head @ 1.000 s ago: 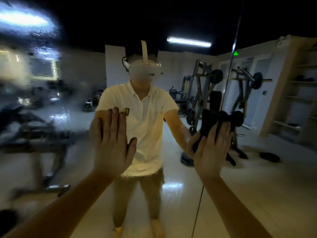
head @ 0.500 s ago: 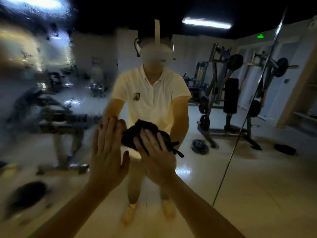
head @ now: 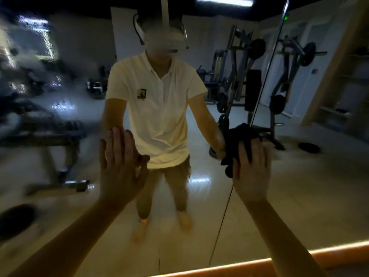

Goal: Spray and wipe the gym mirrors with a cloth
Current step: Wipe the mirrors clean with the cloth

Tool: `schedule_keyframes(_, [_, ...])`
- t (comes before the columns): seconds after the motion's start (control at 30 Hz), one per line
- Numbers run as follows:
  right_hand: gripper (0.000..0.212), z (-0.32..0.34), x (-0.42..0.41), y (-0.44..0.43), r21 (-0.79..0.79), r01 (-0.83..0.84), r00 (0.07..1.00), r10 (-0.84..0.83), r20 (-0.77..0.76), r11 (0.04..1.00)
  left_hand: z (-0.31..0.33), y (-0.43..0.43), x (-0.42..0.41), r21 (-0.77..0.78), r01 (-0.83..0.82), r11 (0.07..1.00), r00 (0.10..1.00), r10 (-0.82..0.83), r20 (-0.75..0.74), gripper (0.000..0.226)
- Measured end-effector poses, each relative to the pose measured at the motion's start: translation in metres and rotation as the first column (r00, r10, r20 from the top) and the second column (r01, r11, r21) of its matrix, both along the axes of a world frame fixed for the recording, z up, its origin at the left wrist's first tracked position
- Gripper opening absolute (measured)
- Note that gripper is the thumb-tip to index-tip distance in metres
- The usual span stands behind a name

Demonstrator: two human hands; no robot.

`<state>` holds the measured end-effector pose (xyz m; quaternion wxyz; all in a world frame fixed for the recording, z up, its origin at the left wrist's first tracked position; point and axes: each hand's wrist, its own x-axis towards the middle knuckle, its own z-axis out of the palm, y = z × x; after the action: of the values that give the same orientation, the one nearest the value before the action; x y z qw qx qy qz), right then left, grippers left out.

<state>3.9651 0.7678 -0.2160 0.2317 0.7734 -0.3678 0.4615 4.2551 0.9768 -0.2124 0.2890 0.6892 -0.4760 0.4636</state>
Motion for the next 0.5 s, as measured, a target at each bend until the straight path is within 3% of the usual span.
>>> schedule_keyframes(0.13, [0.051,-0.004,0.012,0.013,0.096,-0.051,0.976,0.03,0.215,0.994,-0.002,0.003,0.006,0.03,-0.004,1.0,1.0,0.003,0.029,0.09])
schedule_keyframes(0.33, [0.042,-0.025,0.117,0.089,0.202,-0.422,0.899,0.379,0.218,0.884,-0.001,0.006,0.008,0.046,-0.006,0.999,0.999,0.004,0.041,0.087])
schedule_keyframes(0.5, [0.043,-0.04,0.163,0.127,0.283,-0.584,0.809,0.574,0.128,0.76,0.0,0.006,0.014,0.074,-0.047,0.996,0.995,0.041,0.088,0.087])
